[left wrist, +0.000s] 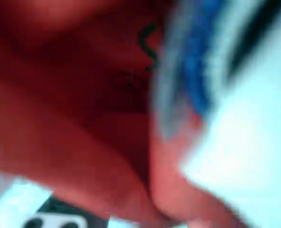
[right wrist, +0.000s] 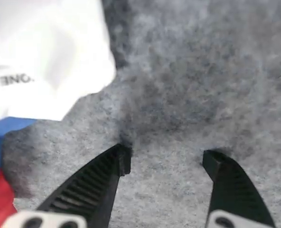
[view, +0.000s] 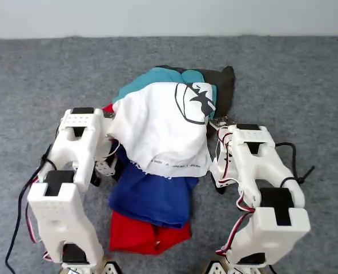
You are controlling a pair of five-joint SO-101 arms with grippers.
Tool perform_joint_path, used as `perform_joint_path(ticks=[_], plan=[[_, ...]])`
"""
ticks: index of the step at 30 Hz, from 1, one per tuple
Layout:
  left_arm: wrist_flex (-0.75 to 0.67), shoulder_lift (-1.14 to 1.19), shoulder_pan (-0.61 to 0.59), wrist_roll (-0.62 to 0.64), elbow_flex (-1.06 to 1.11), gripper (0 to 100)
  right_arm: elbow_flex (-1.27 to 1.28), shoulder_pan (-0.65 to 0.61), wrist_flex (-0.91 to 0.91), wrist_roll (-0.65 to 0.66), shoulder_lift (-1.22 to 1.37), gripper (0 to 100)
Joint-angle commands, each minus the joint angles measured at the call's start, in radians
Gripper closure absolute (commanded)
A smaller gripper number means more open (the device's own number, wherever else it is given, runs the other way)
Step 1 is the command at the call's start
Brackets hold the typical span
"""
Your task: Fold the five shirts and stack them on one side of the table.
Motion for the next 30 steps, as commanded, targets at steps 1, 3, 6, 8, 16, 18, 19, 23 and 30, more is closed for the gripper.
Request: perform_joint_path(ticks=[1, 3, 6, 8, 16, 18, 19, 23, 30], plan=[[0.117, -0.181, 0.008, 0.02, -0.205, 68, 0.06, 0.039, -0.016, -0.02, 0.021, 69.6], [0.115, -0.287, 0.011, 0.02, -0.239, 68, 0.058, 0.038, -0.015, -0.014, 0.021, 69.4], [0.115, -0.42, 0.008, 0.02, -0.239, 68, 0.06, 0.042, 0.044, -0.012, 0.021, 69.5], [0.115, -0.486, 0.005, 0.018, -0.239, 68, 0.052, 0.033, 0.12, 0.015, 0.01, 69.5], [0.112, -0.608, 0.021, 0.02, -0.173, 68, -0.209, 0.088, 0.381, 0.098, -0.18, 69.5], [0.112, -0.606, 0.023, 0.02, -0.166, 68, -0.325, 0.085, 0.449, 0.094, -0.277, 69.5], [0.11, -0.606, 0.025, 0.02, -0.165, 68, -0.381, 0.085, 0.47, 0.092, -0.331, 69.4], [0.11, -0.606, 0.026, 0.021, -0.162, 68, -0.522, 0.085, 0.489, 0.095, -0.536, 69.3], [-0.1, -0.605, 0.026, 0.087, -0.056, 68, -0.44, 0.085, 0.522, 0.178, -0.757, 63.0]])
